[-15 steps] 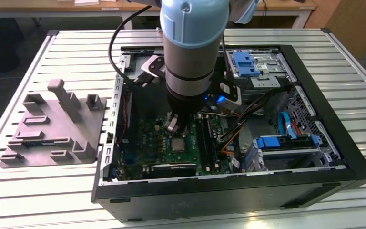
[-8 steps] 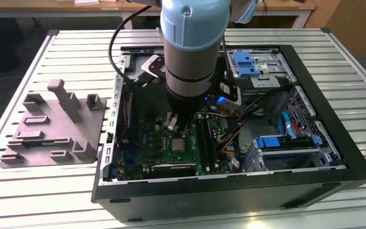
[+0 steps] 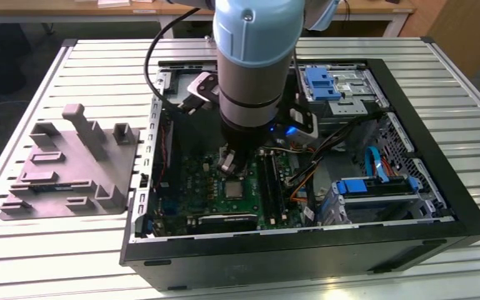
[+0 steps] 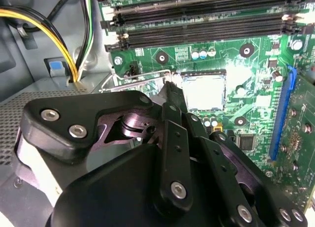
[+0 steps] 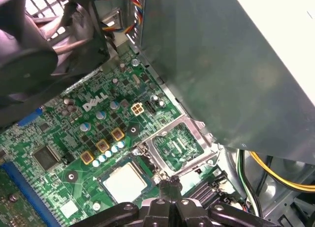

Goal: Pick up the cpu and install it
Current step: 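Close the cpu cover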

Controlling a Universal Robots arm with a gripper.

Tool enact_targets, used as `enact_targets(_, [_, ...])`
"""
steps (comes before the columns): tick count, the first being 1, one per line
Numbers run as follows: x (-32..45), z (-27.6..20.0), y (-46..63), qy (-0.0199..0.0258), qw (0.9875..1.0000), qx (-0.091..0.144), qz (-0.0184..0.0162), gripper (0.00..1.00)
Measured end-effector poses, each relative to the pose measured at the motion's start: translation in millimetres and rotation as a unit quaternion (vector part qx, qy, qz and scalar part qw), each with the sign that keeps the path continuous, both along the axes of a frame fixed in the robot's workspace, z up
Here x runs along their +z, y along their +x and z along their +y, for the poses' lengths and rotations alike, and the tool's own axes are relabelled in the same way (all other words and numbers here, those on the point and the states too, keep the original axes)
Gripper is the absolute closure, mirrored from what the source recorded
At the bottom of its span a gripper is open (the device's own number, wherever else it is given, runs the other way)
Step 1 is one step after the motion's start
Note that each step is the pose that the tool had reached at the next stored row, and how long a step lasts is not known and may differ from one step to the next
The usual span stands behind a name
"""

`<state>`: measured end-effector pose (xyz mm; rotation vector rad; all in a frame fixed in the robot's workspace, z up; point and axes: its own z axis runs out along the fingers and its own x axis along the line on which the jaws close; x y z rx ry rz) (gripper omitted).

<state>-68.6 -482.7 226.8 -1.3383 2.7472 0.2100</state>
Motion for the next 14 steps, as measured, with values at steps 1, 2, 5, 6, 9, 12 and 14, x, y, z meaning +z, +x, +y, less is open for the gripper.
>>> enact_targets(1, [-0.1,0.0,1.9,-0.0001,1.0,0.0,0.0,0.89])
enact_targets(2, [-0.2,0.1,3.7,-0.0001,1.0,0.0,0.0001,0.89])
enact_targets(5, [-0.5,0.5,9.1,-0.0001,1.0,0.0,0.0001,0.89])
enact_targets(6, [-0.5,0.7,10.9,-0.0001,1.0,0.0,0.0001,0.89])
enact_targets(9, [-0.7,1.2,14.2,-0.0001,1.0,0.0,0.0,0.89])
enact_targets(12, [-0.7,1.8,16.5,-0.0001,1.0,0.0,0.0001,0.89])
enact_targets(14, [-0.7,2.3,18.0,-0.0001,1.0,0.0,0.0,0.89])
